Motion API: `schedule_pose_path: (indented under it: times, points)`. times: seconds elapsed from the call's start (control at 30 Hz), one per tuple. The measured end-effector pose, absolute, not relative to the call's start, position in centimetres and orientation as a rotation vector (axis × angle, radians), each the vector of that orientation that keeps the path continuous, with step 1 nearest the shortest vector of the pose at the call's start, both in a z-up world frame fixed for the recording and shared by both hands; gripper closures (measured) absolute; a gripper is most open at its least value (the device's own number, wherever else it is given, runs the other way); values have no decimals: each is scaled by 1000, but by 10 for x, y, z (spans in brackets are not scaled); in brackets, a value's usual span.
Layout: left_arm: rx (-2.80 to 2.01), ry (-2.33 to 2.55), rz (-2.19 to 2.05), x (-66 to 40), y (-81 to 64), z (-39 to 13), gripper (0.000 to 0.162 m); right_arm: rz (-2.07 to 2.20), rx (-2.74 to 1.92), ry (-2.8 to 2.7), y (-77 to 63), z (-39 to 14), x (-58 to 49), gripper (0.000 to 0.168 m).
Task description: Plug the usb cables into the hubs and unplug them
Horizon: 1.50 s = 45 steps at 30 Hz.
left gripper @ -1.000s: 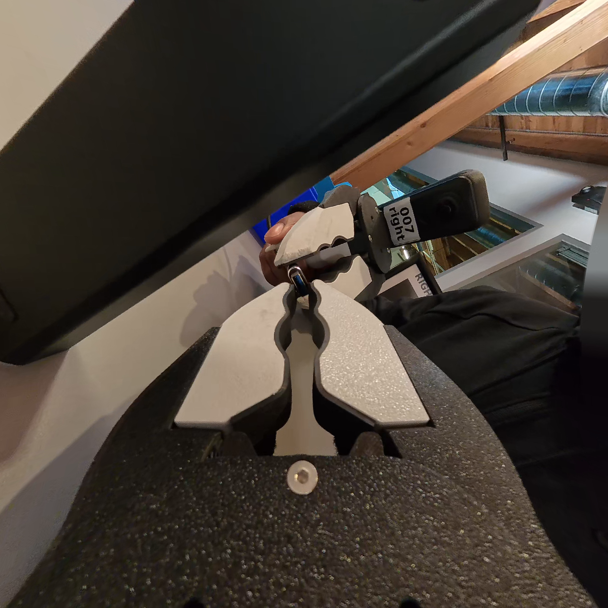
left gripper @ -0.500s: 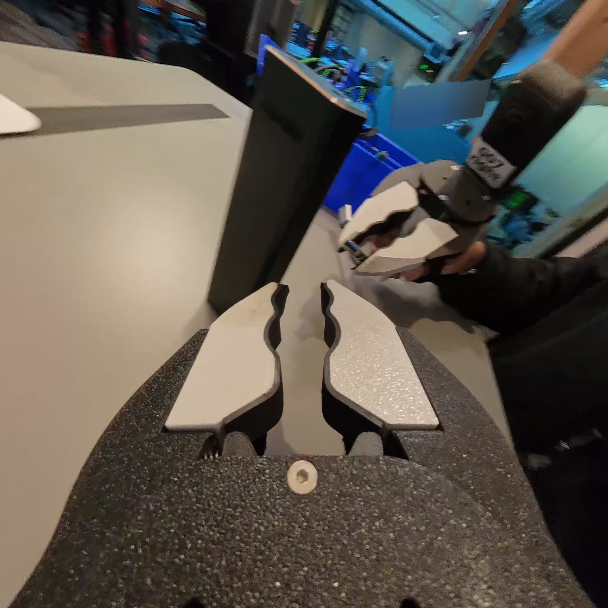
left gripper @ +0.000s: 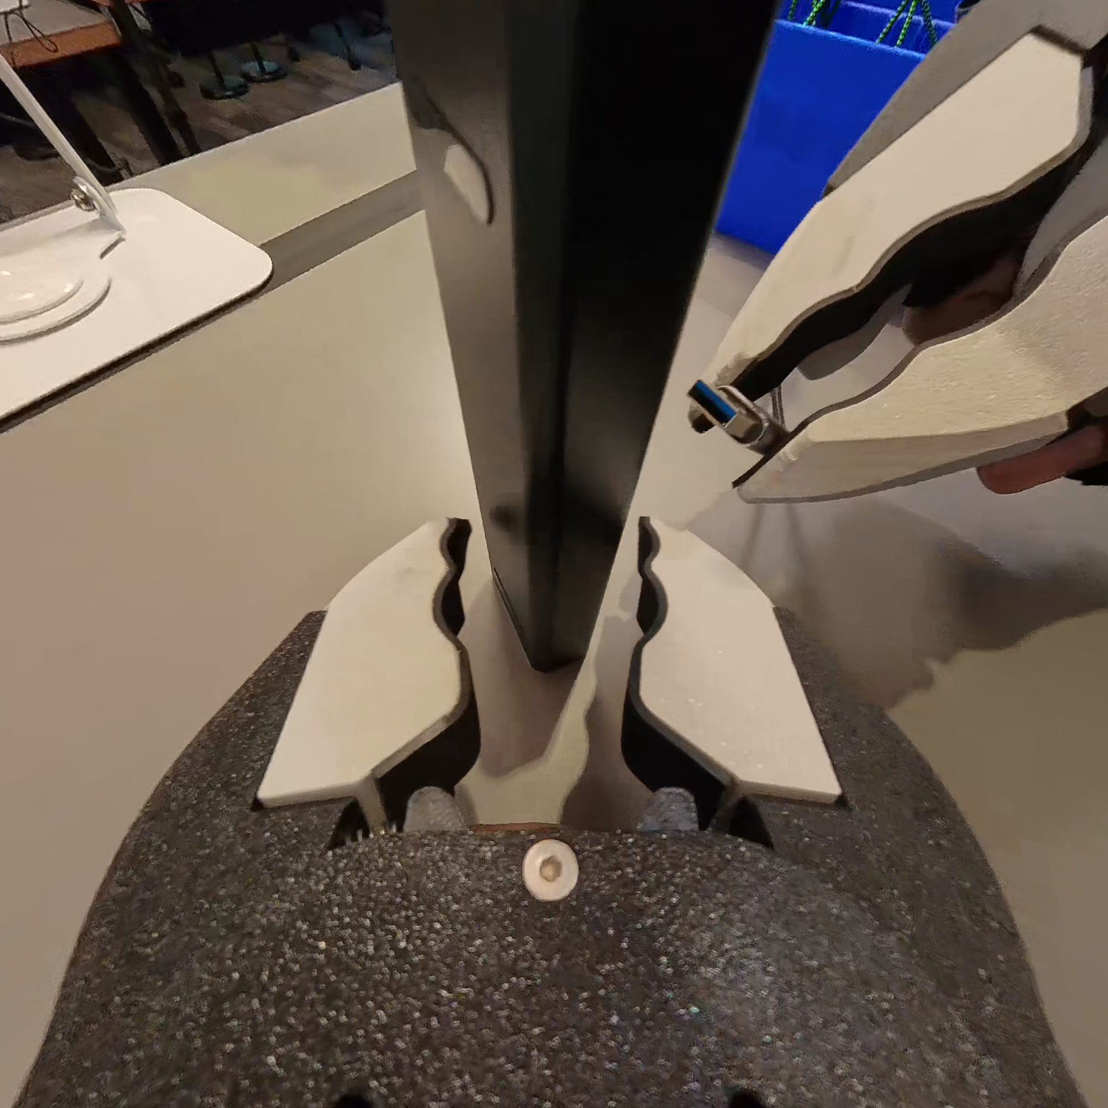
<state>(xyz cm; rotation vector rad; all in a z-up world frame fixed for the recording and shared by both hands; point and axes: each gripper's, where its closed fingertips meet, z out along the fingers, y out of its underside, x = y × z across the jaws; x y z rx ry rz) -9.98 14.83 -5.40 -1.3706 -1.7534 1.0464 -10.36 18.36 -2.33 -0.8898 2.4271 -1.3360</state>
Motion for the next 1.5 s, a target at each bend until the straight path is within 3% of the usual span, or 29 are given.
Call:
schedule_pose_path:
  times: [0.1,0.23,1.13,1.5]
  points:
    - [-1371,-1749,1075,-103,147,-52,125,-1302,-926,2438,179,-19,-99,152]
    - [-1411,-1742,1126,-103,146,-52,132,-1251,-929,2453,175,-18,-98,152]
    - [-1718,-2022,1666,-77,113,-45,135,-1102,-788,2631,162,-31,-91,152]
    - [-1604,-2011,1497,-81,119,-51,135,-1101,-781,2619,159,-31,-92,152]
